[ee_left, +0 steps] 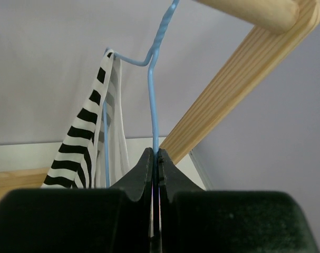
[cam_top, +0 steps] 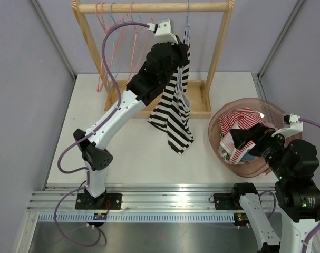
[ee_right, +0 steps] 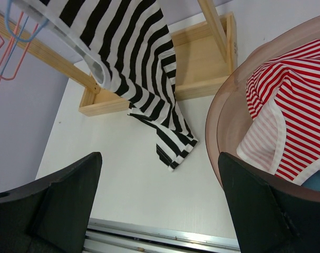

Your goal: Remove the tank top from the hanger

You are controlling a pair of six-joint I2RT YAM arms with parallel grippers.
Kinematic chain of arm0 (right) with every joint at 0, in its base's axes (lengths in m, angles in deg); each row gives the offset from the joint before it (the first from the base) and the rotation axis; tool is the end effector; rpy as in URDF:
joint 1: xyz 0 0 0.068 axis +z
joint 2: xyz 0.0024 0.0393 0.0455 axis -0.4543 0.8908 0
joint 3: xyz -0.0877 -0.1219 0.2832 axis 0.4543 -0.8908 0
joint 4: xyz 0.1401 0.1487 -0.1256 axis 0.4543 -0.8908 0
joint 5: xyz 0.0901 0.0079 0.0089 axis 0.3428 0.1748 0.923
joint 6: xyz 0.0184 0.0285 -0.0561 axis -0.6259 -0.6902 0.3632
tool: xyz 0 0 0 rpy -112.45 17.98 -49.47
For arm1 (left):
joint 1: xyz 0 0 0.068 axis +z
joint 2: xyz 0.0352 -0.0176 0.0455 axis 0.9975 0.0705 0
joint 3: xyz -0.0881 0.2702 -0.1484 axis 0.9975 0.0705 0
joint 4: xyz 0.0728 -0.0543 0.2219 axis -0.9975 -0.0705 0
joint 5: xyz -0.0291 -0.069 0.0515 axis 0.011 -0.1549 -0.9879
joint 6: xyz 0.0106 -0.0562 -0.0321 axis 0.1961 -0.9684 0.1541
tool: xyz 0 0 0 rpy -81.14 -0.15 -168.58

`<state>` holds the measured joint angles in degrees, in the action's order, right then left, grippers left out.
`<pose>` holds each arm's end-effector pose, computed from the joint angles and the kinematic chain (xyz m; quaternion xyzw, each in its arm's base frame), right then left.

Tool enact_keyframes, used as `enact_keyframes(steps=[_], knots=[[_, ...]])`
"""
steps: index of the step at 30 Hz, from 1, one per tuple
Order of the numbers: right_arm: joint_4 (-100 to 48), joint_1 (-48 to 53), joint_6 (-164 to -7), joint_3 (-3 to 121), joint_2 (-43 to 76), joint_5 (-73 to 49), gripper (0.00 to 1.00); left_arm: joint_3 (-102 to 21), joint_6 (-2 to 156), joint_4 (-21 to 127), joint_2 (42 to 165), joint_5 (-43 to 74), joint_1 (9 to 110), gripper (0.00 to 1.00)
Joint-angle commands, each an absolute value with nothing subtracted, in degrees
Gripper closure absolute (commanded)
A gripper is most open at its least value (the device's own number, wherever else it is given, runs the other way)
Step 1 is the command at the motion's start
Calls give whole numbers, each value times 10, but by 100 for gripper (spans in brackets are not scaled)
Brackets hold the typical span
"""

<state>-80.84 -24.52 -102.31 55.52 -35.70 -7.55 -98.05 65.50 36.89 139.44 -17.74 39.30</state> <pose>-0.0110 0.0101 0.4342 0.0801 0.7730 0.2197 0.5898 0.3210 -0.3083 0.5421 -0.0229 0.6815 -0.2912 0.6710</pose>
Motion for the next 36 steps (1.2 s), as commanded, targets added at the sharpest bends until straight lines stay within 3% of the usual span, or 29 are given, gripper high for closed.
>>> enact_keyframes(steps=[1,13,26,30,36], knots=[[-785,-242,-1017,568,-348,-58,1,-965,641,415,1326,-140,401,100],[-774,-242,-997,572,-331,-54,1,-818,649,479,1201,-91,412,100],[-726,-240,-981,585,-279,63,0,-548,662,572,977,-45,413,100],[-655,-240,-1021,557,-260,182,1,-472,662,562,895,-43,413,100],[-411,-239,-1184,486,-226,271,1,-316,613,560,746,11,412,100]])
